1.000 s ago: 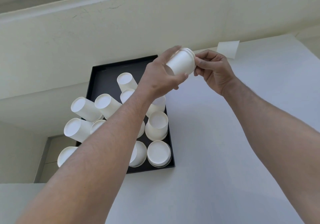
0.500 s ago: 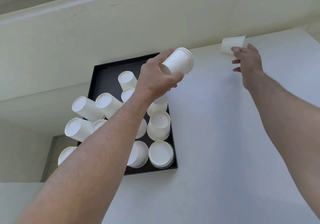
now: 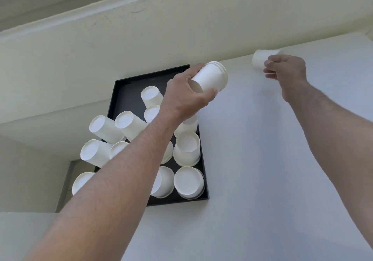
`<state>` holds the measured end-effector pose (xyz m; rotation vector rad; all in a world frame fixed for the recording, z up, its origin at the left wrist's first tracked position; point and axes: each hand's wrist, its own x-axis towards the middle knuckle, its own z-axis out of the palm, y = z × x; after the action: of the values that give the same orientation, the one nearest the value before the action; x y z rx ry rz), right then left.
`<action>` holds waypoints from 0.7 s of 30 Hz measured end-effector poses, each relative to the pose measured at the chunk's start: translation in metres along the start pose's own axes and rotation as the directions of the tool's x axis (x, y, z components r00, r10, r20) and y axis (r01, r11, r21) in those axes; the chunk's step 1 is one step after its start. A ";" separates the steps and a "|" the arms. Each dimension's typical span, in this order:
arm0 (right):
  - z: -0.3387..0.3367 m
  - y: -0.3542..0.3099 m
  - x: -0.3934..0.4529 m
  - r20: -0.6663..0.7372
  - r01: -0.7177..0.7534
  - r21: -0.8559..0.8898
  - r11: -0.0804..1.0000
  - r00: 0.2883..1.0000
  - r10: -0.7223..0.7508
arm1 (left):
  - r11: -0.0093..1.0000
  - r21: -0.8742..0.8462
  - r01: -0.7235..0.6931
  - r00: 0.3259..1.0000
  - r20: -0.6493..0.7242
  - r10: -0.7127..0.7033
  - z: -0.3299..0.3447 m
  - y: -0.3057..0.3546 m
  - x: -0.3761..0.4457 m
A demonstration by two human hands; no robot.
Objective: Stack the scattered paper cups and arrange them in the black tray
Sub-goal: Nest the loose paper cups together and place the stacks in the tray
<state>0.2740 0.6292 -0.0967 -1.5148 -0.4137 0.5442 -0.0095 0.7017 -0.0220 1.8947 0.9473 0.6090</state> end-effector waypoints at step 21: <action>0.021 -0.061 -0.120 0.253 -0.047 0.387 0.921 0.966 -0.057 | 0.971 -0.191 0.141 0.989 0.061 -0.132 -0.031 0.054 -0.036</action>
<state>0.1684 0.5792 -0.0260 -1.0601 -0.4785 0.7772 -0.0332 0.6721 0.0389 1.6492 0.9434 0.5509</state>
